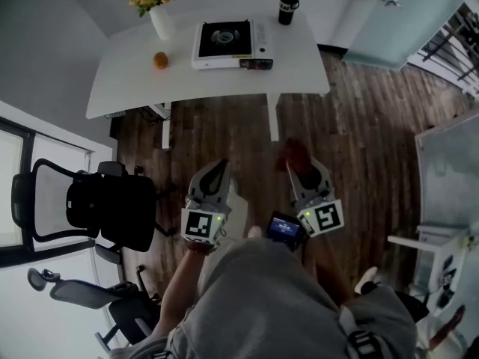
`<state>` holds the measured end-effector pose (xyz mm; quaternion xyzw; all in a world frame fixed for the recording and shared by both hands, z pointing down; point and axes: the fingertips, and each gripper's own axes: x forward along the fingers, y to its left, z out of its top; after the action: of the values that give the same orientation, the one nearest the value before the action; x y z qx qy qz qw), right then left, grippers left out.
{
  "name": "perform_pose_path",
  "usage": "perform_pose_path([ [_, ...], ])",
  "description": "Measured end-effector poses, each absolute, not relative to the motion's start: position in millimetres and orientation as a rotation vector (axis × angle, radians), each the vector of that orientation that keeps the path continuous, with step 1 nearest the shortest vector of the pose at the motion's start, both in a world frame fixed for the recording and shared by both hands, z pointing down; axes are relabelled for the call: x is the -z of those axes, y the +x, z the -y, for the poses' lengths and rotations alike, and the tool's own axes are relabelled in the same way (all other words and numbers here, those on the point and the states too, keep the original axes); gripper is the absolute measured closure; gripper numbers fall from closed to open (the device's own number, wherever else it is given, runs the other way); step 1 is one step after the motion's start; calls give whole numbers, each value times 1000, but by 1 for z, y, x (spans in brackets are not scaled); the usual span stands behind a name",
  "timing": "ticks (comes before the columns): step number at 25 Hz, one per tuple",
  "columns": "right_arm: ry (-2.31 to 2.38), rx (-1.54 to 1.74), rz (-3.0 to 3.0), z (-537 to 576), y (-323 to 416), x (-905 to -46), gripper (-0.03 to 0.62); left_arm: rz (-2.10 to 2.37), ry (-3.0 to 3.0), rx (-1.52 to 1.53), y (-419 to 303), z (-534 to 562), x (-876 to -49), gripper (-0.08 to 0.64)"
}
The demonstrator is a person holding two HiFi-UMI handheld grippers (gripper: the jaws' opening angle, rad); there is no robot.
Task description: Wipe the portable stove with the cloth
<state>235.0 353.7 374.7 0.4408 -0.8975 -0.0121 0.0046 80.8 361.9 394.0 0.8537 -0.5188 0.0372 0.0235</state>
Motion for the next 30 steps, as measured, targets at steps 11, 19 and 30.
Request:
perform_pose_path([
  [11, 1419, -77, 2719, -201, 205, -378, 512, 1423, 2659, -19, 47, -217, -412, 523],
  [19, 1482, -101, 2708, -117, 189, -378, 512, 1417, 2612, -39, 8, -150, -429, 523],
  [30, 1403, -125, 2758, -26, 204, -396, 511, 1514, 2591, -161, 12, -81, -433, 523],
])
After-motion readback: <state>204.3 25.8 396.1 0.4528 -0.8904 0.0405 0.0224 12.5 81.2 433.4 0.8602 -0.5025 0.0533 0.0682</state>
